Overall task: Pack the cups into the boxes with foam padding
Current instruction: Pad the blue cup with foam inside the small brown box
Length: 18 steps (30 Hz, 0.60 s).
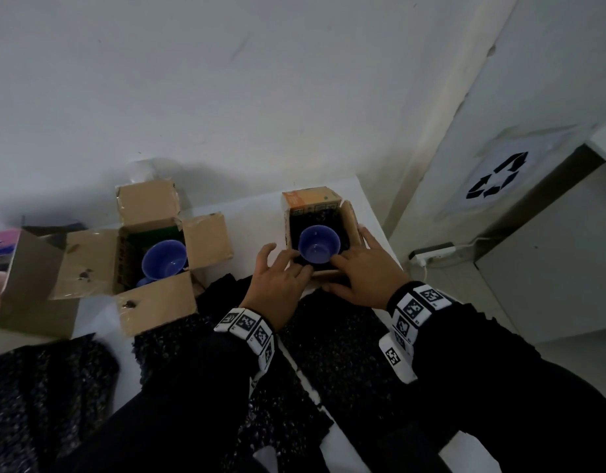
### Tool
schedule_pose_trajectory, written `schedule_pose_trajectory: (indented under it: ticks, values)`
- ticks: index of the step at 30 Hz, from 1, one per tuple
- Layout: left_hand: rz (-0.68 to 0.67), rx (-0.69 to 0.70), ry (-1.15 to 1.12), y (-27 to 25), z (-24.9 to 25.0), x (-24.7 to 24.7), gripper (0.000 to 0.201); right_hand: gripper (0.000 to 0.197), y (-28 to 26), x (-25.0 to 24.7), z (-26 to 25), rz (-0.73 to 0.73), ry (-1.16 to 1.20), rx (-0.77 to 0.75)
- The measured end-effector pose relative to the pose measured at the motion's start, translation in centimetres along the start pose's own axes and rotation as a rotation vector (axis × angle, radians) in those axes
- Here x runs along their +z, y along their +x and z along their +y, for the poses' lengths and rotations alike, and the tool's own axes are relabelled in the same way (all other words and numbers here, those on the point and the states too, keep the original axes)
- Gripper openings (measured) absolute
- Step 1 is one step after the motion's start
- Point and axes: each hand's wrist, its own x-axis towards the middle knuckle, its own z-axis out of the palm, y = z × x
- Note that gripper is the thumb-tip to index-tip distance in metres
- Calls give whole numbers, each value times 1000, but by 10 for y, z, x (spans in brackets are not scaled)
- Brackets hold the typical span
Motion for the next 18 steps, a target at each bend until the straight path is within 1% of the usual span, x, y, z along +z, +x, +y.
schedule_pose_trajectory:
  ticks: [2, 4, 6, 7, 8, 9, 10, 12, 14, 16, 18]
  values:
    - [1, -25, -44, 2, 3, -3, 40, 46, 6, -5, 2, -24, 10, 16]
    - [-22, -65, -73, 13, 1, -10, 49, 44, 20, -13, 6, -3, 115, 96]
    - [-61, -110, -83, 28, -8, -14, 56, 26, 34, -17, 15, 124, 183, 149]
    - [-55, -115, -86, 35, -15, -16, 54, 18, 41, -17, 19, 166, 162, 159]
    - [-26, -113, -93, 42, -22, -16, 48, 19, 47, -17, 22, 162, 130, 164]
    - [-8, -108, -103, 48, -29, -14, 42, 26, 52, -15, 25, 109, 104, 172]
    - [-22, -104, -103, 54, -34, -12, 44, 36, 56, -13, 25, 35, 81, 181]
    - [-135, -96, -68, 62, -43, -6, 62, 51, 62, -9, 24, -86, 11, 177]
    - [-198, -74, -16, 66, -46, -1, 73, 55, 65, -4, 22, -143, -55, 164]
    - [-201, -84, -11, 68, -45, 4, 74, 59, 67, -2, 21, -172, -93, 166]
    - [-221, -122, -33, 73, -40, 6, 73, 69, 70, -4, 18, -206, -118, 180]
